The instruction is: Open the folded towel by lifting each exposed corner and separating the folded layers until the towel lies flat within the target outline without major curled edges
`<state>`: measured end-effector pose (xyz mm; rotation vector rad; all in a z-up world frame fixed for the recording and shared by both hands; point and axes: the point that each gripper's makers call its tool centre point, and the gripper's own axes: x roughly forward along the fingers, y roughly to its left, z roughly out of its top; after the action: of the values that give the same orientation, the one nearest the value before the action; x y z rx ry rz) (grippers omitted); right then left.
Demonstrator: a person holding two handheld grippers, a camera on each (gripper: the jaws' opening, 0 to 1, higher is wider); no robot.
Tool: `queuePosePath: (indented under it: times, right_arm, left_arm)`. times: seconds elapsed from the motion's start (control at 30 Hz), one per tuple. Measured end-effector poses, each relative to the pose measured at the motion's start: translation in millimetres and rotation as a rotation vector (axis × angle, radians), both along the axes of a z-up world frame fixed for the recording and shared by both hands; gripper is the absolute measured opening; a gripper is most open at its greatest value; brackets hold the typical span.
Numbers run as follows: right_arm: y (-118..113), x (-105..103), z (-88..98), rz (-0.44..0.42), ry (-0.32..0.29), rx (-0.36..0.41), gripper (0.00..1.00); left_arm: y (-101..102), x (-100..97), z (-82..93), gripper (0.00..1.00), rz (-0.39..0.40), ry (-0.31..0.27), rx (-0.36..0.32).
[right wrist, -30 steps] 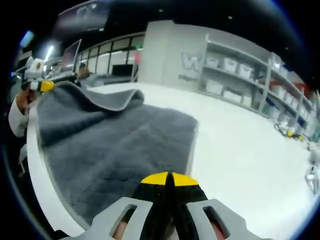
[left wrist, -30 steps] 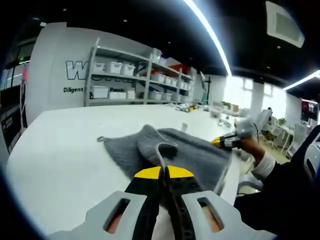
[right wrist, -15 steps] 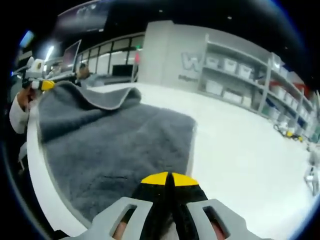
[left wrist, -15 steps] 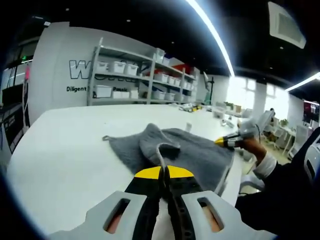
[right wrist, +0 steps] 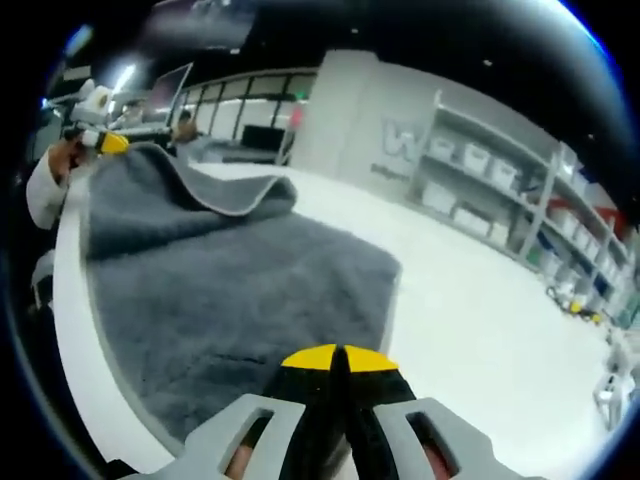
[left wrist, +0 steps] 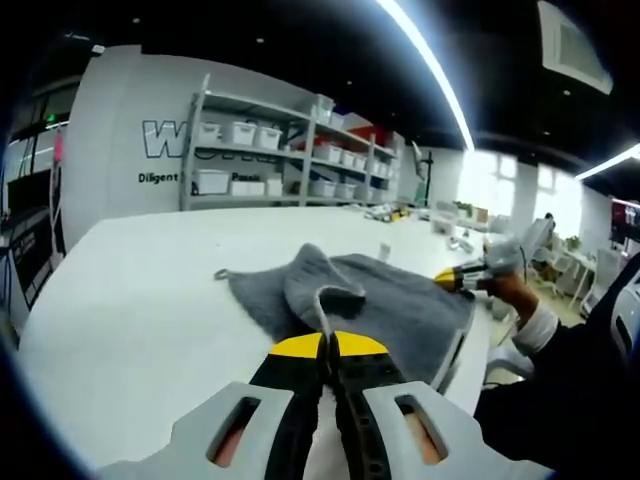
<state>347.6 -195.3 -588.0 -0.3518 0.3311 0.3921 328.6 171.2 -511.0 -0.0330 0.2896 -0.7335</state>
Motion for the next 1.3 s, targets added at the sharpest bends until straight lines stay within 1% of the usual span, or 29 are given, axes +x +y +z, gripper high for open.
queuePosePath:
  times: [0.37,0.63,0.87,1.03,1.2,1.3]
  right_arm:
    - [-1.3,2.4,-2.4,0.01,0.006,0.01,0.0]
    - [-0.3,4.0,-3.0,0.018,0.004,0.006,0.0]
    - [-6.5,4.6,-4.3,0.005,0.006,-0.023,0.0]
    - [-11.8,4.2,-8.4,-0.002,0.024,-0.026,0.0]
    - [-12.0,4.4,-9.0,0.0,0.025,-0.026,0.0]
    - [-12.4,4.5,-9.4,0.0,0.024,-0.029,0.0]
  left_arm:
    - [17.1,4.0,-3.6,0.02,0.035,0.013,0.019]
    - [20.2,4.0,-5.1,0.02,0.038,0.018,0.032]
    - [30.2,2.7,-4.9,0.02,0.048,0.023,0.041]
    - [38.4,2.7,-4.0,0.02,0.062,0.026,0.037]
    - [44.8,3.0,-8.6,0.02,0.069,0.031,0.072]
    - [48.0,2.8,-11.5,0.02,0.071,0.042,0.076]
